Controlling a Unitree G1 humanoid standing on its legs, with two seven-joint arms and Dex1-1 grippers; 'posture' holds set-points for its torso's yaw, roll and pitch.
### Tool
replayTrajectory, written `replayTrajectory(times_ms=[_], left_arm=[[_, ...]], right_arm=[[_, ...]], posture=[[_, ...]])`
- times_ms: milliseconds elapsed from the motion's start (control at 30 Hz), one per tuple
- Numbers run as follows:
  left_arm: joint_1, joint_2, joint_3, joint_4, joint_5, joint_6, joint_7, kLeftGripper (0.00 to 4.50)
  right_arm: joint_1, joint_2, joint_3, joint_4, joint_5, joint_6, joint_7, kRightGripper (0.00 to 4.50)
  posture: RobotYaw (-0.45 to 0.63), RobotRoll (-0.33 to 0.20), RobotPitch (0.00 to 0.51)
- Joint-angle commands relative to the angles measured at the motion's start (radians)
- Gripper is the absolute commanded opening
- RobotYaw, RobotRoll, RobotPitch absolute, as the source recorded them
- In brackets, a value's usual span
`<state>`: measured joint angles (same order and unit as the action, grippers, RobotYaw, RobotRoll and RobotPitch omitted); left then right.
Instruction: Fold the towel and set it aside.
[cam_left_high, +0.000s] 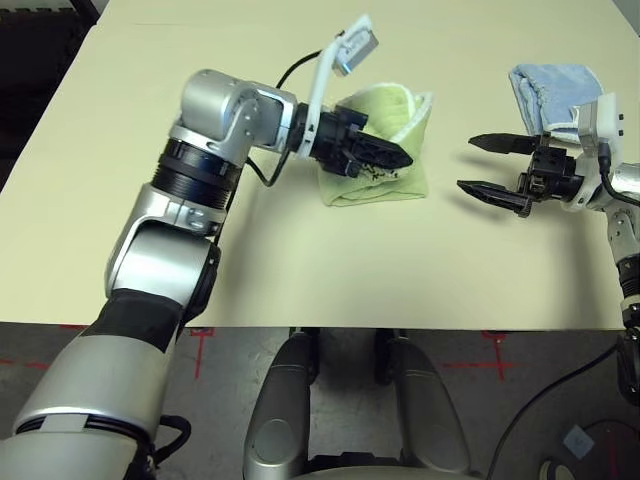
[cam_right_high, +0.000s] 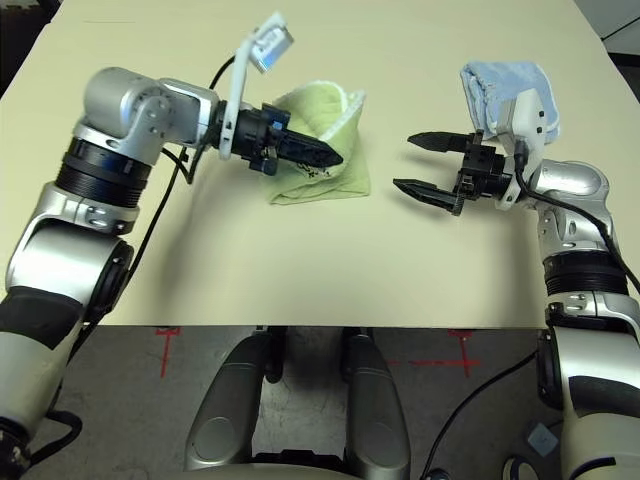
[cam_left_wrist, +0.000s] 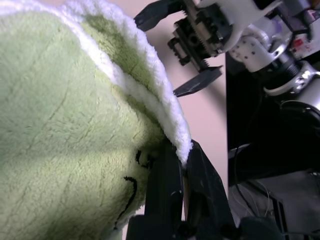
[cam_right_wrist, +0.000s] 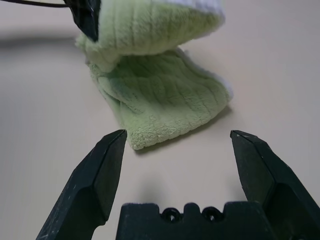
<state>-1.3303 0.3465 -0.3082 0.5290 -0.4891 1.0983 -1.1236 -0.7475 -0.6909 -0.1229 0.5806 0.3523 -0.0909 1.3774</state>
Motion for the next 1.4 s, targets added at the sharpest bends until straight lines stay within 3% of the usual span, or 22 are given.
replayTrajectory(times_ms=[33,100,333,500,667,900,1200,1300,1400], left_arm=[[0.007,-0.022,-0.019,0.023,0.037,-0.031,-0.017,0.04],[0.01,-0.029,-0.014,0.032,0.055,-0.049,-0.013,0.04],[0.071,-0.017,0.096,-0.079,0.017,-0.154,-0.03,2.59],[0.122,0.062,0.162,-0.213,-0.014,-0.103,-0.032,4.46],[0.177,0.184,0.238,-0.302,-0.058,-0.117,-0.072,4.46],[0.306,0.261,0.276,-0.231,0.031,-0.46,-0.148,4.46],[0.301,0.218,0.271,0.056,0.167,-0.935,-0.215,4.46],[0.273,0.2,0.287,0.124,0.168,-0.973,-0.223,4.46],[0.252,0.19,0.293,0.165,0.17,-0.993,-0.231,4.5]], right_arm=[[0.029,-0.007,0.002,-0.048,0.006,0.024,-0.006,4.5],[0.034,-0.008,0.0,-0.064,0.007,0.034,-0.011,4.5],[0.023,-0.012,-0.002,-0.042,-0.002,0.025,-0.012,4.5],[0.011,-0.002,0.0,-0.023,-0.001,0.014,-0.01,4.5],[-0.009,0.013,-0.011,-0.016,0.018,0.017,-0.017,4.5],[-0.056,0.05,-0.026,-0.014,0.059,0.09,-0.056,4.5],[-0.111,0.076,-0.025,0.062,0.055,0.084,-0.061,4.5],[-0.113,0.081,-0.026,0.083,0.056,0.07,-0.052,4.5],[-0.113,0.085,-0.022,0.103,0.054,0.051,-0.033,3.89]], posture=[[0.07,0.0,0.305],[0.07,0.0,0.305],[0.07,0.0,0.301],[0.07,0.0,0.3],[0.07,0.0,0.297],[0.09,0.0,0.299],[0.07,0.0,0.297],[0.07,0.0,0.295],[0.06,0.0,0.294]])
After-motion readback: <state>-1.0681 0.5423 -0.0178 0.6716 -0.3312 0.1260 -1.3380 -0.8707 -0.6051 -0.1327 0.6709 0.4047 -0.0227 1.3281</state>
